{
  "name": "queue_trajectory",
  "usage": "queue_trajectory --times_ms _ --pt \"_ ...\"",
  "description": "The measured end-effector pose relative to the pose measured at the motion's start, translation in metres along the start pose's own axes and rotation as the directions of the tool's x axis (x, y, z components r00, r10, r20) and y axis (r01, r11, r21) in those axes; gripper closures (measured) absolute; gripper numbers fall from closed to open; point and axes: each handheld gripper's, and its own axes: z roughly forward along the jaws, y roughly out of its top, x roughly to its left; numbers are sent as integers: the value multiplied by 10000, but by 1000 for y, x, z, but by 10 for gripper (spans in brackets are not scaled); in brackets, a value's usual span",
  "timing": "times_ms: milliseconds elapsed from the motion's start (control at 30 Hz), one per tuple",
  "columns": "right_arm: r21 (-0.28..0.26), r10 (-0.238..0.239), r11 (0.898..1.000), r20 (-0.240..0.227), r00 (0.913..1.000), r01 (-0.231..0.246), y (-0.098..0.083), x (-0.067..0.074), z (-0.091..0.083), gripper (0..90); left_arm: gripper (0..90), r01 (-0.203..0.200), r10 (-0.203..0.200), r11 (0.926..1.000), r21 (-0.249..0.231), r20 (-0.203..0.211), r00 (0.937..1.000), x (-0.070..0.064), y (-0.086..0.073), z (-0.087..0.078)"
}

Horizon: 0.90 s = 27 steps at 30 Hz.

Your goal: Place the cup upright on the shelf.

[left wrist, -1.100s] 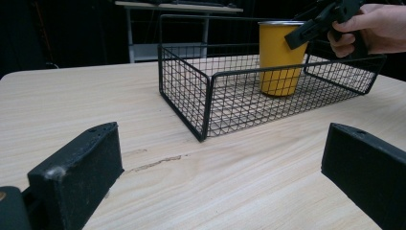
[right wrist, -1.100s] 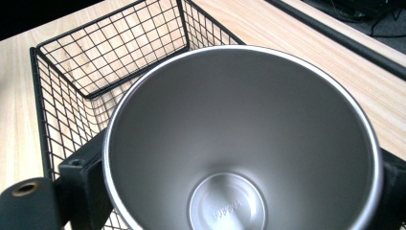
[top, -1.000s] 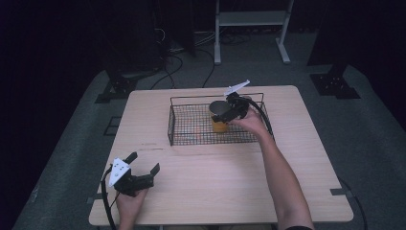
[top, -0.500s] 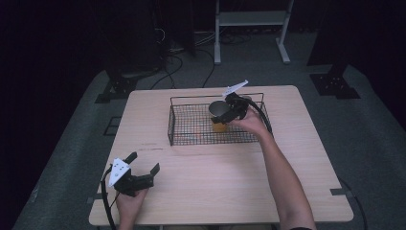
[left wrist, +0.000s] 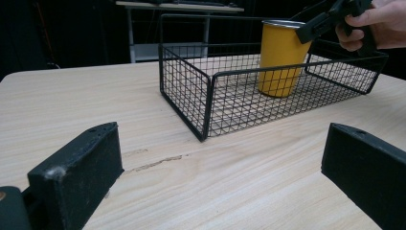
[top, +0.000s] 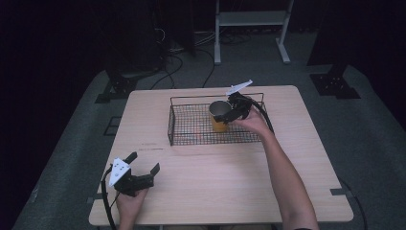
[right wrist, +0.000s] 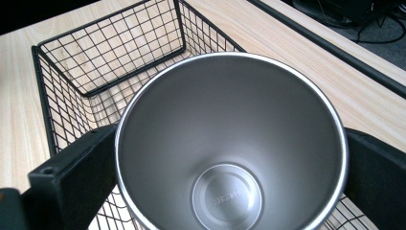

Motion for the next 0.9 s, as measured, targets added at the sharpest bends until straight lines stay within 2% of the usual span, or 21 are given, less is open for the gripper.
queue_trajectory --times_ms 567,833,867,900 --pt "-348 -3 9994 -86 10000 0 -2 0 -13 0 0 -53 53 10000 49 -12 10000 0 0 1" --pt "-596 -32 9982 -139 9999 23 -1 3 -27 0 0 5 -5 10000 11 -62 10000 0 0 1" --pt "-845 15 9964 -196 9998 -32 0 4 -33 0 0 -27 27 10000 28 -77 10000 0 0 1" --pt "-845 15 9964 -196 9998 -32 0 4 -33 0 0 -27 27 10000 28 -77 10000 0 0 1"
